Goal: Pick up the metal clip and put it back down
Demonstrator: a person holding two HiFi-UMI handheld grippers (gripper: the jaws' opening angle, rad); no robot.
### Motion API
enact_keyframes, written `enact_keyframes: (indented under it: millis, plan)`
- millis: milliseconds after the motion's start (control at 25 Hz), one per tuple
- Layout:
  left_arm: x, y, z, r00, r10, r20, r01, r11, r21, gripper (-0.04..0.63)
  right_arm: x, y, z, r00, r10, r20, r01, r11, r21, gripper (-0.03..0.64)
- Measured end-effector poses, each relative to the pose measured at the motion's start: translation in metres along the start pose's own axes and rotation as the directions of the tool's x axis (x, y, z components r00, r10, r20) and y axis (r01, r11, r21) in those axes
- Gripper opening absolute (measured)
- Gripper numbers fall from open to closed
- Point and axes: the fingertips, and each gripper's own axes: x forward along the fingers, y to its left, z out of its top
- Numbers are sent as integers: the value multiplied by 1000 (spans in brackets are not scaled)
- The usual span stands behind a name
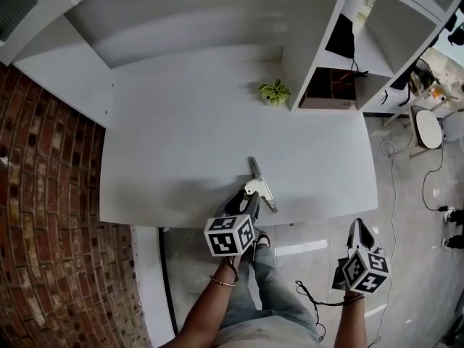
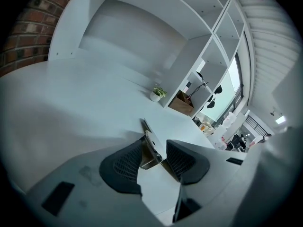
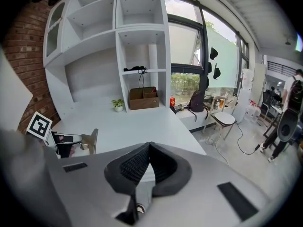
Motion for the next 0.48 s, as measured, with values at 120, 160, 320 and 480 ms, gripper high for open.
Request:
enact_keyframes:
  millis: [120, 160, 320, 480]
  plan:
    - [4, 1, -2, 1000, -3, -9, 3, 1000, -17, 160, 2, 3, -1, 1000, 5, -7, -5, 1000, -2, 2]
    - [6, 1, -3, 1000, -4, -13, 4, 1000, -19, 160, 2, 3, -2, 1000, 6, -9, -6, 1000, -3, 2]
    - [11, 0, -4, 1000, -10, -26, 9, 1000, -24, 158, 3, 4, -3, 1000, 5, -17, -5, 1000, -4, 2]
    - [15, 0, -5, 999, -11, -38, 9, 999, -33, 156, 6, 3, -3, 1000, 2, -22, -3, 1000, -1, 2]
